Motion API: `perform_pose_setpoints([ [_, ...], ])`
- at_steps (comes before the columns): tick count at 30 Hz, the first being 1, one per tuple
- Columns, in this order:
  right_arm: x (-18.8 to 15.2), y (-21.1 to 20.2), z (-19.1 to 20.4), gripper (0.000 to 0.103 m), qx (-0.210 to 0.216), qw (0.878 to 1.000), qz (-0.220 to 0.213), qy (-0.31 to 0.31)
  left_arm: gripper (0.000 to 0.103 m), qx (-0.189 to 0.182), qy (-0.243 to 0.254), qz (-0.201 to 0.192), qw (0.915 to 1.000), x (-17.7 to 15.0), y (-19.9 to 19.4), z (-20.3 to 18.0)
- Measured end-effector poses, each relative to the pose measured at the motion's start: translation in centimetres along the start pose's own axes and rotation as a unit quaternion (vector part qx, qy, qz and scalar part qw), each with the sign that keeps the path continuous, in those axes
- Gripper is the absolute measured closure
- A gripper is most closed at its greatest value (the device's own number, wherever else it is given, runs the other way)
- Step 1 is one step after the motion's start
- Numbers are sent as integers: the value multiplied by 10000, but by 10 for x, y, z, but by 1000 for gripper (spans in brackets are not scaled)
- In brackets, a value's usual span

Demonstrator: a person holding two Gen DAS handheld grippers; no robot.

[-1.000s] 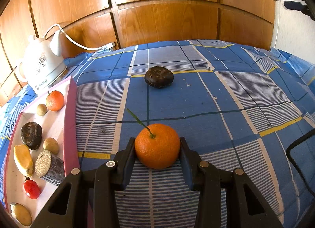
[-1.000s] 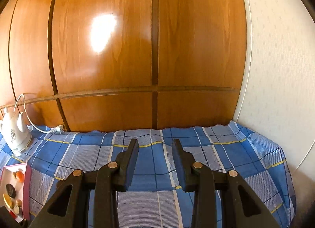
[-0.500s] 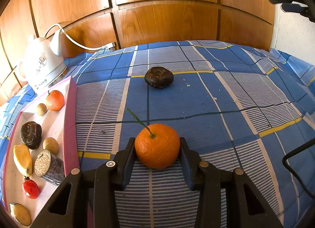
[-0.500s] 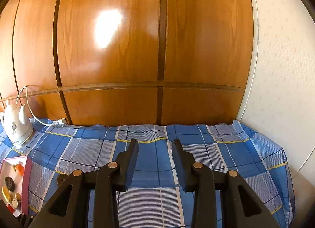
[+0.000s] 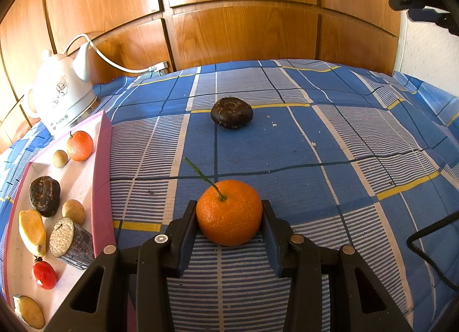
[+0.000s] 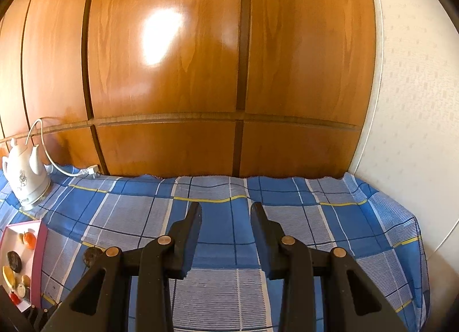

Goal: Organize fruits
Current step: 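Hold the orange with left while right swings back toward the dark disc, then close the right gripper on the dark round disc while left lifts the orange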

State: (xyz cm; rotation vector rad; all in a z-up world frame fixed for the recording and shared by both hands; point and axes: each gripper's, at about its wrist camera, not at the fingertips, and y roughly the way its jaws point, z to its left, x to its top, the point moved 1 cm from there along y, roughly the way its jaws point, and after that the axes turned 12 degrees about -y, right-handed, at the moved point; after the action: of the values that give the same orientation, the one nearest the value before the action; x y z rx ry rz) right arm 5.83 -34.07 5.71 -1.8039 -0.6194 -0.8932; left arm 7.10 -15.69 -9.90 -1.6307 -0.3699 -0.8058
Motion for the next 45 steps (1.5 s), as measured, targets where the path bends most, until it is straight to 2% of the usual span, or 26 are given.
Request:
perform_pose_setpoints([
  [3,-3,8,6,68,187,9997,153,-63,60,-15,-20,0,10000,0,0,0],
  [5,-8,20,13,68,619,9971,420,-105,61,-32,-33,10,10000,1,0,0],
  [7,-16,37,26,68,1200,9891,838,-172,61,-63,-46,26,10000,1,0,1],
  [9,-24,50,43,68,1720,9772,1208,-309,62,-110,-69,54,9999,2,0,3],
  [11,-35,63,66,68,2261,9595,1593,-535,62,-166,-76,121,9998,4,0,4],
  [15,-46,77,101,68,2753,9365,2027,-776,63,-362,-221,303,9986,8,-4,10],
  [20,-30,96,142,68,3046,9238,2059,-1068,63,-543,-340,269,9976,10,-22,14],
  [22,-22,106,162,63,3077,9215,2045,-1199,63,-567,-337,175,9977,12,-32,16],
  [29,-12,129,209,61,2894,9173,2170,-1667,63,-526,-617,125,9966,16,-53,36],
  [30,-12,132,214,56,2802,9182,2184,-1749,63,-512,-652,118,9965,16,-55,38],
  [33,-18,139,220,55,2746,9128,2374,-1870,63,-489,-739,77,9960,16,-62,44],
  [37,-22,134,215,56,2729,9127,2390,-1881,63,-471,-803,-5,9957,17,-73,50],
  [41,-40,111,204,56,2742,9038,2401,-2244,63,-374,-873,-85,9954,20,-81,58],
  [45,-62,86,185,56,2851,8948,2500,-2356,63,-176,-1022,-235,9943,24,-92,74],
])
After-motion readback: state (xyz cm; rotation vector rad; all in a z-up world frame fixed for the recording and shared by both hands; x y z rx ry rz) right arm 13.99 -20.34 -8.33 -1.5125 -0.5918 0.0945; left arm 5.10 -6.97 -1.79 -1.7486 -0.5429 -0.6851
